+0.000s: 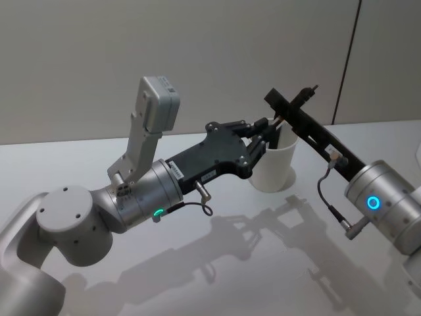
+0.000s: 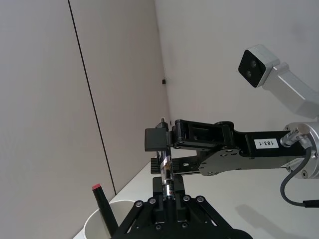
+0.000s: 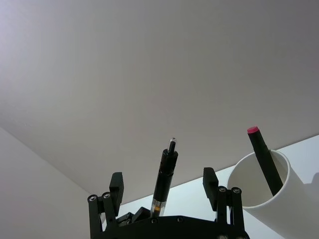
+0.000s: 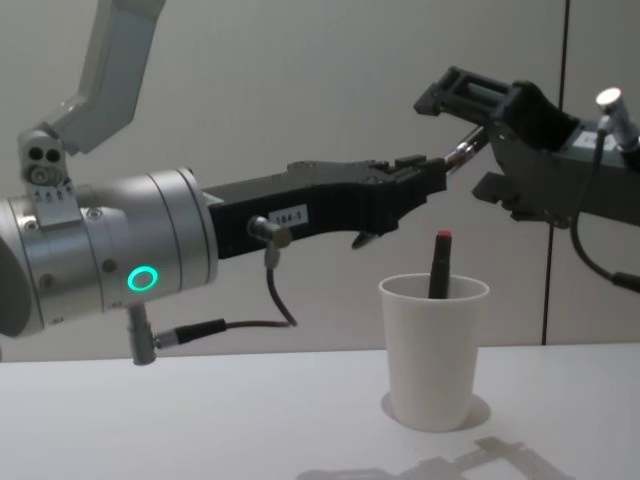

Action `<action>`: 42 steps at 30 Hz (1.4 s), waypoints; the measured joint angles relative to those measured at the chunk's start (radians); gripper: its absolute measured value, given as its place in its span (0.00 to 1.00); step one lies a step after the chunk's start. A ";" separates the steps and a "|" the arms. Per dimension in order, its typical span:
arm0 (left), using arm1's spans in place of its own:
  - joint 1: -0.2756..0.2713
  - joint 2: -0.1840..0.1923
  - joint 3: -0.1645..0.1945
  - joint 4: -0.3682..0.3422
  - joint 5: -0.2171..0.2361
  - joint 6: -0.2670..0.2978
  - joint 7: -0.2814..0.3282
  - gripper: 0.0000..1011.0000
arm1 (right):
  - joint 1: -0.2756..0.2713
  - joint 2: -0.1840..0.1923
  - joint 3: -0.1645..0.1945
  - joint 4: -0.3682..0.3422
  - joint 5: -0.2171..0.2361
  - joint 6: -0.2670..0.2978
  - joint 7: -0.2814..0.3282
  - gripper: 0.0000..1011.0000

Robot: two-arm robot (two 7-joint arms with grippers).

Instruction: Place the pen into the pen holder.

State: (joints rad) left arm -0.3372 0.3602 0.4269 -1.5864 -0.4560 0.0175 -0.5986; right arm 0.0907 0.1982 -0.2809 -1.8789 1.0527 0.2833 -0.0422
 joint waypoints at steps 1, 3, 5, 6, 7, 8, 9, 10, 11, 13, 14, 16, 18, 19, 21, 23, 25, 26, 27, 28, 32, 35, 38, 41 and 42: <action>0.000 0.000 0.000 0.000 0.000 0.000 0.000 0.12 | 0.000 -0.001 -0.001 0.000 0.001 -0.002 -0.002 0.99; 0.000 0.000 0.000 0.000 0.000 0.000 0.000 0.12 | 0.000 -0.004 -0.004 -0.001 0.001 -0.007 -0.008 0.99; 0.000 0.000 0.000 0.000 0.000 0.000 0.000 0.12 | 0.001 -0.008 -0.006 -0.001 0.001 -0.011 -0.013 0.99; 0.000 0.000 0.000 0.000 0.000 0.000 0.000 0.12 | 0.001 -0.009 -0.007 -0.001 0.001 -0.013 -0.015 0.99; 0.000 0.000 0.000 0.000 0.000 0.000 0.000 0.12 | 0.002 -0.011 -0.009 -0.001 0.001 -0.014 -0.017 0.99; 0.000 0.000 0.000 0.000 0.000 0.000 0.000 0.12 | 0.003 -0.012 -0.009 -0.001 0.001 -0.016 -0.019 0.99; 0.000 0.000 0.000 0.000 0.000 0.000 0.000 0.12 | 0.003 -0.013 -0.010 -0.001 0.001 -0.018 -0.022 0.99; 0.000 0.000 0.000 0.000 0.000 0.000 0.000 0.12 | 0.005 -0.016 -0.012 -0.001 0.001 -0.021 -0.026 0.99; 0.000 0.000 0.000 0.000 0.000 0.000 0.000 0.12 | 0.007 -0.020 -0.014 0.000 0.001 -0.023 -0.030 0.99; 0.000 0.000 0.000 0.000 0.000 0.000 0.000 0.12 | 0.009 -0.023 -0.016 0.000 0.001 -0.027 -0.036 0.99; 0.000 0.000 0.000 0.000 0.000 0.000 0.000 0.12 | 0.010 -0.024 -0.017 0.001 0.001 -0.028 -0.038 0.99; 0.000 0.000 0.000 0.000 0.000 0.000 0.000 0.12 | 0.012 -0.028 -0.019 0.001 0.000 -0.030 -0.047 0.99; 0.000 0.000 0.000 0.000 0.000 0.000 0.000 0.12 | 0.014 -0.030 -0.021 0.001 0.000 -0.033 -0.053 0.99; 0.000 0.000 0.000 0.000 0.000 0.000 0.000 0.12 | 0.015 -0.031 -0.022 0.001 0.000 -0.034 -0.056 0.99; 0.000 0.000 0.000 0.000 0.000 0.000 0.000 0.12 | 0.015 -0.033 -0.024 0.000 0.001 -0.035 -0.062 0.99; 0.000 0.000 0.000 0.000 0.000 0.000 0.000 0.12 | 0.016 -0.034 -0.025 -0.001 0.002 -0.035 -0.067 0.99; 0.000 0.000 0.000 0.000 0.000 0.000 0.000 0.12 | 0.016 -0.034 -0.026 -0.003 0.003 -0.036 -0.071 0.99; 0.000 0.000 0.000 0.000 0.000 0.000 0.000 0.12 | 0.015 -0.034 -0.027 -0.005 0.005 -0.036 -0.076 0.99; 0.000 0.000 0.000 0.000 0.000 0.000 0.000 0.12 | 0.015 -0.034 -0.027 -0.006 0.006 -0.036 -0.078 0.99; 0.000 0.000 0.000 0.000 0.000 0.000 0.000 0.12 | 0.015 -0.034 -0.028 -0.009 0.008 -0.036 -0.082 0.99; 0.000 0.000 0.000 0.000 0.000 0.000 0.000 0.12 | 0.013 -0.032 -0.029 -0.016 0.012 -0.036 -0.091 0.99; 0.000 0.000 0.000 0.000 0.000 0.000 0.000 0.12 | 0.011 -0.029 -0.029 -0.021 0.016 -0.037 -0.097 0.99; 0.000 0.000 0.000 0.000 0.000 0.000 0.000 0.12 | 0.008 -0.025 -0.029 -0.027 0.020 -0.038 -0.103 0.99; 0.000 0.000 0.000 0.000 0.000 0.000 0.000 0.12 | 0.005 -0.021 -0.029 -0.033 0.024 -0.041 -0.109 0.99; 0.000 0.000 0.000 0.000 0.000 0.000 0.000 0.12 | 0.004 -0.020 -0.028 -0.034 0.025 -0.042 -0.110 0.99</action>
State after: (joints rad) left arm -0.3372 0.3602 0.4269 -1.5864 -0.4560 0.0175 -0.5986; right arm 0.0948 0.1783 -0.3092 -1.9131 1.0775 0.2417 -0.1525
